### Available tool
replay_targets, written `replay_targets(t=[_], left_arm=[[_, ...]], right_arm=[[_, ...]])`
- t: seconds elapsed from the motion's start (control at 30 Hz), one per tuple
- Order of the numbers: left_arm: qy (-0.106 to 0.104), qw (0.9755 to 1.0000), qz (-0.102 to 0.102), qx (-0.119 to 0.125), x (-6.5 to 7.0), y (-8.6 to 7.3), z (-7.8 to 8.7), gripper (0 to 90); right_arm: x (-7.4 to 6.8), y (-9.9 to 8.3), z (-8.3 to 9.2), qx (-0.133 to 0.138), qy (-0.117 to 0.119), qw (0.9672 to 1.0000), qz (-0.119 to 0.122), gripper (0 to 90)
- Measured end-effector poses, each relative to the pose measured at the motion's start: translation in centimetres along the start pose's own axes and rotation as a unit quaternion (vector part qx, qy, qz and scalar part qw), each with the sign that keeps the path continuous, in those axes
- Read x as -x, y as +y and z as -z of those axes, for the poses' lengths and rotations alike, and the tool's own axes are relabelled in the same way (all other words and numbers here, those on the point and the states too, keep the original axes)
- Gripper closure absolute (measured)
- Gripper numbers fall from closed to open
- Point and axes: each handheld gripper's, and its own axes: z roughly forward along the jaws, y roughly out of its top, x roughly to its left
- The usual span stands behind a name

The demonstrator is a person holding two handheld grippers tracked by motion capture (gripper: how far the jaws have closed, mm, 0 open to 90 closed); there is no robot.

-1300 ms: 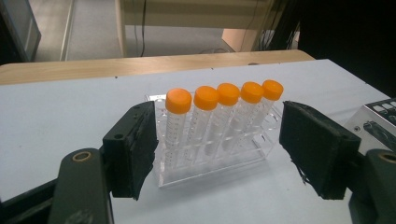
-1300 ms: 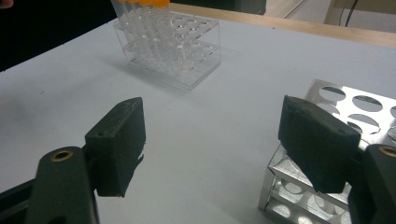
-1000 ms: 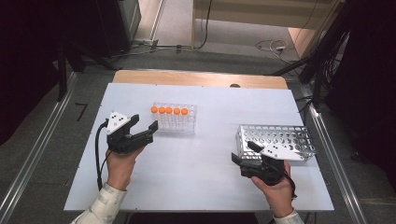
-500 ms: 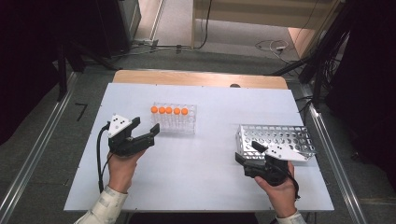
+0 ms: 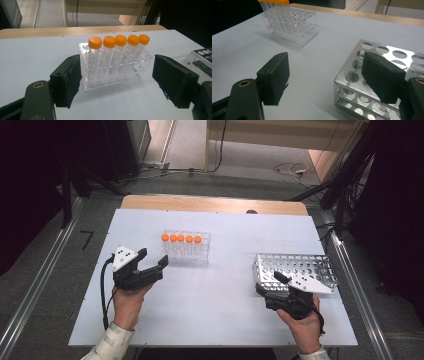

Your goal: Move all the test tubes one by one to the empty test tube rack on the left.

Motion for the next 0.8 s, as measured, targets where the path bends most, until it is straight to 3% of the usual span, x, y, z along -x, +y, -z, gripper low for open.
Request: replay_targets(t=[0.43, 0.8], left_arm=[[0.005, 1.0, 0.005, -0.003, -0.5, -1.0, 0.7, 22.5], [0.017, 0.9998, 0.004, -0.005, -0.8, -1.9, 1.3, 20.8]], right_arm=[[0.5, -0.2, 0.4, 0.0, -0.009, 1.0, 0.002, 17.7], [0.8, -0.6, 0.9, -0.004, -0.037, 0.9992, 0.012, 14.9]])
